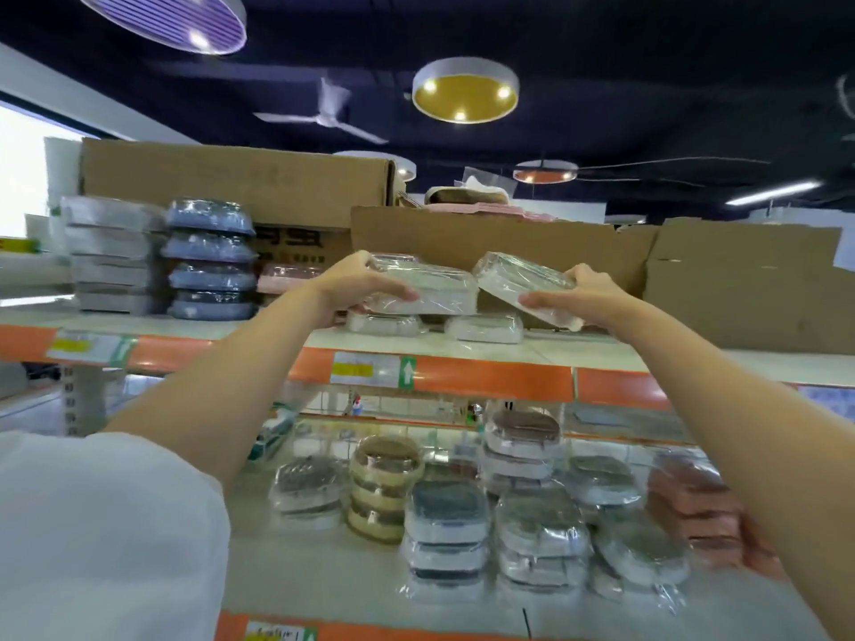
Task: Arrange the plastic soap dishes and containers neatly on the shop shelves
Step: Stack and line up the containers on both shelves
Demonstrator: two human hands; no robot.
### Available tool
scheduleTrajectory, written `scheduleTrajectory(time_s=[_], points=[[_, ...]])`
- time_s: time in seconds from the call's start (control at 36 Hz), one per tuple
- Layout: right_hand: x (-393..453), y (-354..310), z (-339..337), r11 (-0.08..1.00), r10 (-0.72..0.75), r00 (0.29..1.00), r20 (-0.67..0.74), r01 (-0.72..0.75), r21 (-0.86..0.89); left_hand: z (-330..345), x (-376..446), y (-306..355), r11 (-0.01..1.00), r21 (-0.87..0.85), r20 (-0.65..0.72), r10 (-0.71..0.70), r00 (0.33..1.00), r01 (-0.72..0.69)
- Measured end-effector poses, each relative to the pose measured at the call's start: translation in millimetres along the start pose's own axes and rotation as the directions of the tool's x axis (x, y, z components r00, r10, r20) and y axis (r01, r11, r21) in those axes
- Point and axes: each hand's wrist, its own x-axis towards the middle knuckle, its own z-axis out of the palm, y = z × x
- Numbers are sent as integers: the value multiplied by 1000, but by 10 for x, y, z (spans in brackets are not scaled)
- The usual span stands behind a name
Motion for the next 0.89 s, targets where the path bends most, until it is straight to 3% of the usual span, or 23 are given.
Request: scheduleTrajectory(time_s=[0.31, 0.69, 0.89], points=[[790, 337, 206, 995, -20, 1000, 13, 21, -94, 194, 704, -325, 999, 35, 83, -34, 996, 31], [1563, 298, 567, 987, -97, 988, 122, 80, 143, 364, 736, -454, 994, 40, 35, -107, 994, 106], [1568, 395, 555, 979, -174, 966, 190, 149, 137, 429, 741, -419, 991, 33, 6, -128, 992, 128]])
